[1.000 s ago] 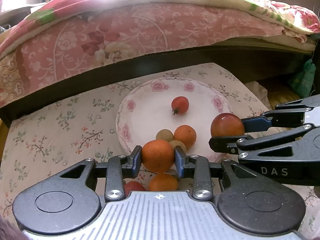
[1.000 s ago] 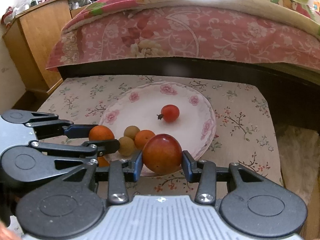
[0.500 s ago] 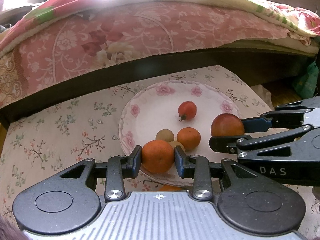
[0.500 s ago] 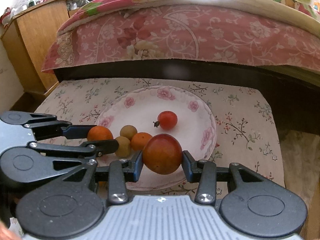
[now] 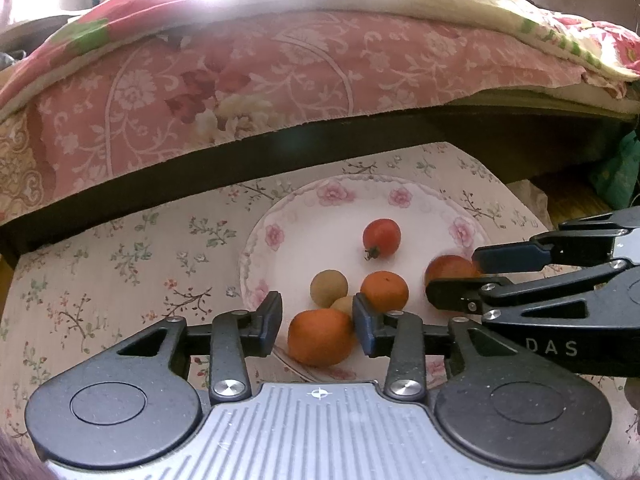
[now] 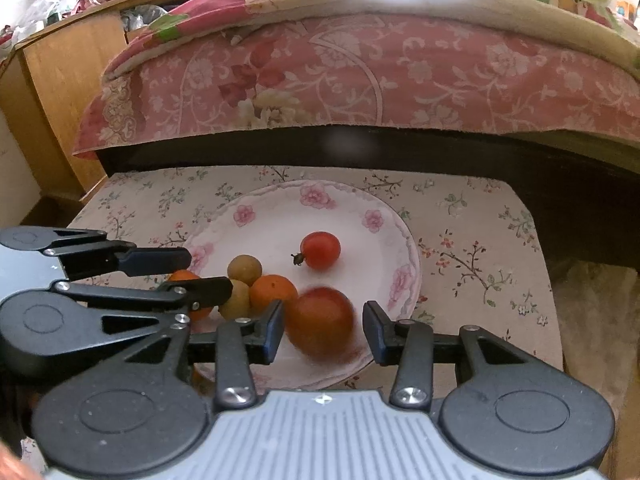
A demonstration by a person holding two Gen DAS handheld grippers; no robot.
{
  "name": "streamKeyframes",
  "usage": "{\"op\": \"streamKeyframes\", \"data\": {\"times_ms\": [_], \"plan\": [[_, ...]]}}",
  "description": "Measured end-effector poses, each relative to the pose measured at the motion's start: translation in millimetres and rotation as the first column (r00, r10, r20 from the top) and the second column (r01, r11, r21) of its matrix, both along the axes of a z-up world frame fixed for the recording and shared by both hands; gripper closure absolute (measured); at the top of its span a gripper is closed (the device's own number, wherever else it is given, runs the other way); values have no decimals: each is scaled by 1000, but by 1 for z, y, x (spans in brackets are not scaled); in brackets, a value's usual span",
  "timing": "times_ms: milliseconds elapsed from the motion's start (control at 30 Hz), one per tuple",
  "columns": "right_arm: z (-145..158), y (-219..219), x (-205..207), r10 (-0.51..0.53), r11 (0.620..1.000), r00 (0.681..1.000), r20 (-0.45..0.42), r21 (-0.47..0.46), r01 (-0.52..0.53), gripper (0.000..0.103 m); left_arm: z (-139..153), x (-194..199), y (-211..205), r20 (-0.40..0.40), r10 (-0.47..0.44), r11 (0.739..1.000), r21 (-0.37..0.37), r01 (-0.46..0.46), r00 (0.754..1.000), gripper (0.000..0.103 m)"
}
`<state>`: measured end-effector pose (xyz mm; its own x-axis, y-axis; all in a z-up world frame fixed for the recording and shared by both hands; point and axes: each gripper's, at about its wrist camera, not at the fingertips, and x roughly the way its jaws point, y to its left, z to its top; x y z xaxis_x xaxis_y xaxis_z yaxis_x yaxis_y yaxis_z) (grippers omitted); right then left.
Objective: Organize fruits
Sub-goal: 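Lower both fruits onto the plate and open both tools, then move both tools back to the remaining fruits on the cloth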
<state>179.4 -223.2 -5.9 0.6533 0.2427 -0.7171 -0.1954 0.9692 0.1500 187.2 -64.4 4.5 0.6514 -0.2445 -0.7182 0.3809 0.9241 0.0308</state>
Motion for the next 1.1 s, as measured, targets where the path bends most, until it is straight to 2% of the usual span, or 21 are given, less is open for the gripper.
{"op": "streamKeyframes", "data": {"times_ms": [533, 1100], "plan": [[10, 4, -8, 16, 1000, 999, 31, -7, -16, 56, 17, -4, 9, 44, 28, 1000, -6, -28, 999, 47], [16, 18, -35, 75, 997, 997, 18, -1, -75, 56, 28, -29, 33, 36, 60, 998, 25, -61, 998, 42]]}}
